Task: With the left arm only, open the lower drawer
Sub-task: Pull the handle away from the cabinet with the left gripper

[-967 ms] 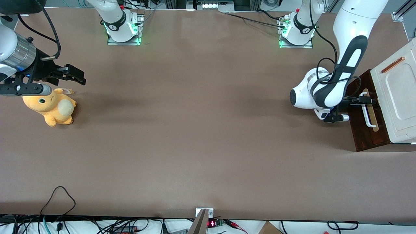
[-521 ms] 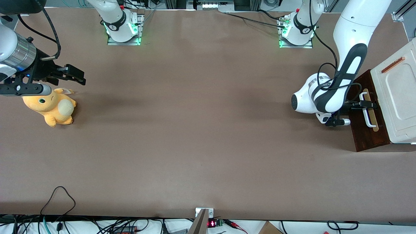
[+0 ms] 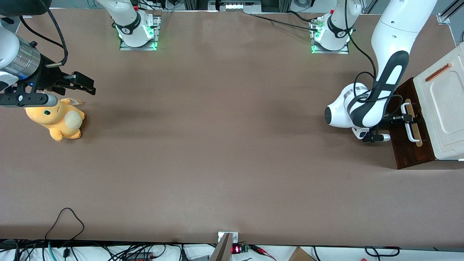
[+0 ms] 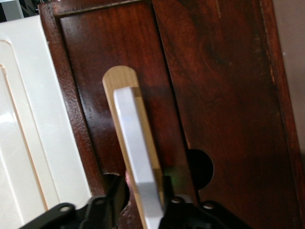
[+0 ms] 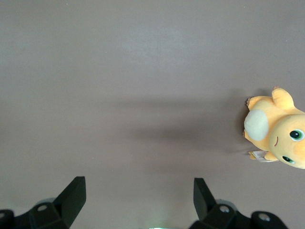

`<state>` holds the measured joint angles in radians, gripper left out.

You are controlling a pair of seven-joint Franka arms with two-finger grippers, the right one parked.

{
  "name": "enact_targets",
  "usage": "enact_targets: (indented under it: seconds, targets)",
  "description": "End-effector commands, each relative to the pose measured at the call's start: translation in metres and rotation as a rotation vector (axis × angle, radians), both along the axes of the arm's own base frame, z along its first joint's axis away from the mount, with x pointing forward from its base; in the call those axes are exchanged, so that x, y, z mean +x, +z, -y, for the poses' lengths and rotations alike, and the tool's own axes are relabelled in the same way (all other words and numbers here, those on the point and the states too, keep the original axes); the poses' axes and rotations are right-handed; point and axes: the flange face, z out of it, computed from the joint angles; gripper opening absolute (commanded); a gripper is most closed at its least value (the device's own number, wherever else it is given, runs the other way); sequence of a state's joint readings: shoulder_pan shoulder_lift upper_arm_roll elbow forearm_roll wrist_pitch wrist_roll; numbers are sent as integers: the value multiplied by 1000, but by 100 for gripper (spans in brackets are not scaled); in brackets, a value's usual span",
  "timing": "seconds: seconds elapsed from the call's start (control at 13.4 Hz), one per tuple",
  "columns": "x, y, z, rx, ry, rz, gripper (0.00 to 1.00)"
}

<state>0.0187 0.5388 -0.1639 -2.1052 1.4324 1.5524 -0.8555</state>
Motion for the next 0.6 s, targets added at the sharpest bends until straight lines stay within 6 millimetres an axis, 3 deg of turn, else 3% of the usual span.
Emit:
enact_targets:
  seconds: [0.0,0.22,0.52]
  targets:
    - [6,-2,-1,13,-11,8,29]
    - [5,-3,-2,12,-11,6,28]
    - [5,-3,1,8,-11,9,0]
